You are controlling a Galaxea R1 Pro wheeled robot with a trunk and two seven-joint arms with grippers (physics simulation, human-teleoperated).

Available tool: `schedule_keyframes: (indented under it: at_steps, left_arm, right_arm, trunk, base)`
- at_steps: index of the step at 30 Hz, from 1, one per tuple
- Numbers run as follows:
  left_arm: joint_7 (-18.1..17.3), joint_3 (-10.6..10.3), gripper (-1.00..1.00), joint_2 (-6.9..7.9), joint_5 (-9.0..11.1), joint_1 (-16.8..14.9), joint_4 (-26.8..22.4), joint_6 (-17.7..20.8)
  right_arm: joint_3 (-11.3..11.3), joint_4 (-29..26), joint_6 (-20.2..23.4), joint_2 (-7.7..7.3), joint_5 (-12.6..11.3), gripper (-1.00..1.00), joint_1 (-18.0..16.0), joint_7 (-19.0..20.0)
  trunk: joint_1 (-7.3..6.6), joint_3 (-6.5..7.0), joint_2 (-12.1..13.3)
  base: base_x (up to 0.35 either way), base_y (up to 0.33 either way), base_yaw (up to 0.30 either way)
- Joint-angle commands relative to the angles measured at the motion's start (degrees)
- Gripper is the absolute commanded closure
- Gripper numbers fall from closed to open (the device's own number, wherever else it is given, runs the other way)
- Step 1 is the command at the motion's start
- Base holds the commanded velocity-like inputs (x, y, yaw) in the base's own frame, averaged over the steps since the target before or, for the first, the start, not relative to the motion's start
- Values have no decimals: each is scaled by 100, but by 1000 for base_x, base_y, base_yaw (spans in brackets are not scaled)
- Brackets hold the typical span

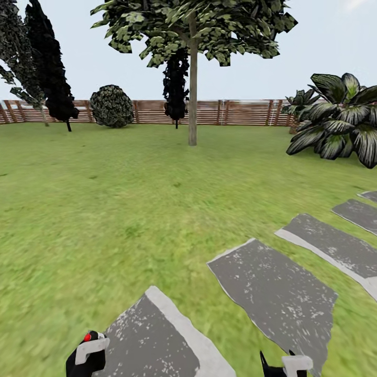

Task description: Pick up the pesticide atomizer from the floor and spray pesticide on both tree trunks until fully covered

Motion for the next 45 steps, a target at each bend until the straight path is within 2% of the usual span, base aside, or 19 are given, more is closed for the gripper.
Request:
schedule_keyframes:
  at_steps: [1, 45]
  left_arm:
    - [-3, -1, 100, 1, 14, -3, 2, -17]
    - [-3, -1, 100, 1, 14, -3, 2, -17]
  right_arm:
    - [1, 4, -17, 0, 2, -100, -4, -2]
    - [5, 5, -17, 0, 8, -100, -4, -2]
  trunk:
    - [2, -5, -2]
    - [2, -5, -2]
  base:
    - [338, 0, 0]
    - [338, 0, 0]
